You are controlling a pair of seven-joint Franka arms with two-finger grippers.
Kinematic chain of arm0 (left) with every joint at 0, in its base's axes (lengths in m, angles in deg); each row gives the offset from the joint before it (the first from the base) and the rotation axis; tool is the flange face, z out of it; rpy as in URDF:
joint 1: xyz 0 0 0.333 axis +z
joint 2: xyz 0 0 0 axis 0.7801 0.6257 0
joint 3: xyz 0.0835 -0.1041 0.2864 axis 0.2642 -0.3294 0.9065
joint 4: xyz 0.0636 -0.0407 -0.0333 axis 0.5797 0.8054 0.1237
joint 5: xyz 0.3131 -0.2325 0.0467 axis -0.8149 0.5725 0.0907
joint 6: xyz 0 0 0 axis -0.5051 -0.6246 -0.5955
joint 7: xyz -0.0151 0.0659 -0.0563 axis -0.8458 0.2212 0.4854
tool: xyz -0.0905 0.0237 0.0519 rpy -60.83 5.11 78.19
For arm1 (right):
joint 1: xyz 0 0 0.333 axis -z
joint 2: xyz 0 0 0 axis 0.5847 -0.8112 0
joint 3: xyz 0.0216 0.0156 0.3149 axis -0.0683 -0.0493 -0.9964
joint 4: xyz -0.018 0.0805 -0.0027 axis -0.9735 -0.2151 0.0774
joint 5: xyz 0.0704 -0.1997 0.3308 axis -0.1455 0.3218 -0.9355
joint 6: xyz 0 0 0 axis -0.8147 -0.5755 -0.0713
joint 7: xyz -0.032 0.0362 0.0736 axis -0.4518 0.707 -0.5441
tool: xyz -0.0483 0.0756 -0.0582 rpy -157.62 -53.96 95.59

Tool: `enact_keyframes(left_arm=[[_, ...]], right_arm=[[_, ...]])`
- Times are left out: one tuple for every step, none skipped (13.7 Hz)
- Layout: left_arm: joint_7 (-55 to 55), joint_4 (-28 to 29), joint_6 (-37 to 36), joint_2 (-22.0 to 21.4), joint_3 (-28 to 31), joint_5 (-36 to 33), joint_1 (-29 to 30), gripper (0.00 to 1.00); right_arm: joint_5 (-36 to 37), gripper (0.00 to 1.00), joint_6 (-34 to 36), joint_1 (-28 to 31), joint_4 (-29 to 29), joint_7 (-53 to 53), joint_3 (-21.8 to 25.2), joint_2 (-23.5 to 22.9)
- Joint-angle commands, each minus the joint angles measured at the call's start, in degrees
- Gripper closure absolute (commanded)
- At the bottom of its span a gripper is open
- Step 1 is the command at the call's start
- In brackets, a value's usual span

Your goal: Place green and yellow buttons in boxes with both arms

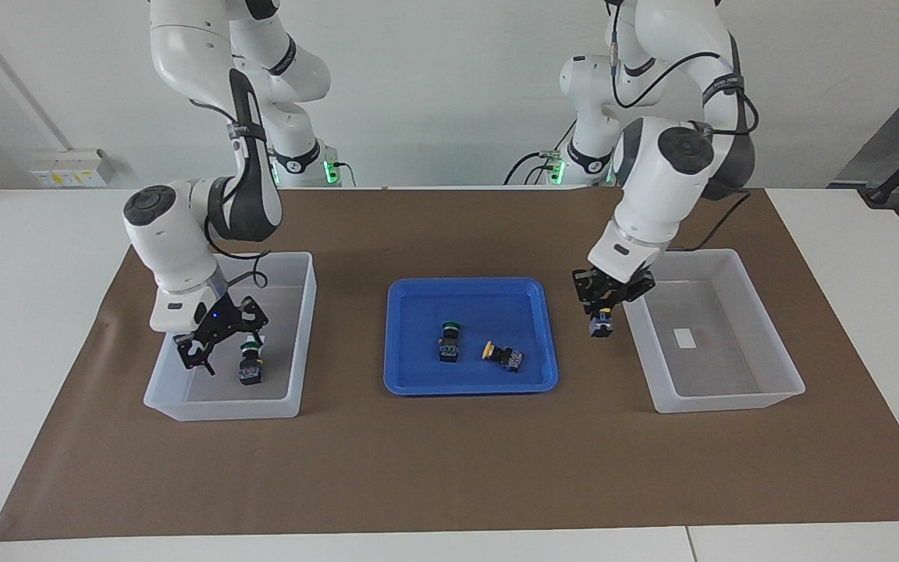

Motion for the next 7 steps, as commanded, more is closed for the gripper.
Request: enact_keyframes(left_arm=[[7.55, -0.23, -0.92, 0.89, -0.3, 1.1, 6.24, 1.0], [12.2, 0.82, -0.83, 0.28, -0.21, 1.1, 9.14, 1.0], [16.69, 2.4, -0.05, -0.08, -0.21, 1.1, 11.78, 1.0], [19.6, 3.8, 1.7, -0.6, -0.21, 1.1, 13.37, 1.0], [20.42, 5.56, 3.63, -0.87, -0.13, 1.1, 14.34, 1.0], [20.34, 7.75, 6.09, -1.4, -0.13, 1.1, 14.79, 1.0], [20.34, 10.64, 9.33, -1.49, -0.04, 1.1, 15.14, 1.0]], right_arm=[[-0.67, 0.0, 5.44, -1.28, -4.1, 12.56, -1.31, 1.9], [-0.67, 0.0, 6.41, -2.59, -5.77, 17.66, -1.31, 1.82], [-0.67, 0.0, 7.29, -3.82, -6.83, 23.45, -1.4, 1.56], [-0.67, 0.0, 7.21, -5.92, -7.02, 30.3, -1.31, 1.47], [-0.5, 0.0, 6.95, -8.64, -7.02, 37.85, -1.31, 1.47], [-0.41, 0.0, 6.51, -11.11, -7.02, 45.58, -1.31, 1.29], [-0.32, 0.0, 5.81, -12.96, -7.1, 51.66, -1.31, 0.86]])
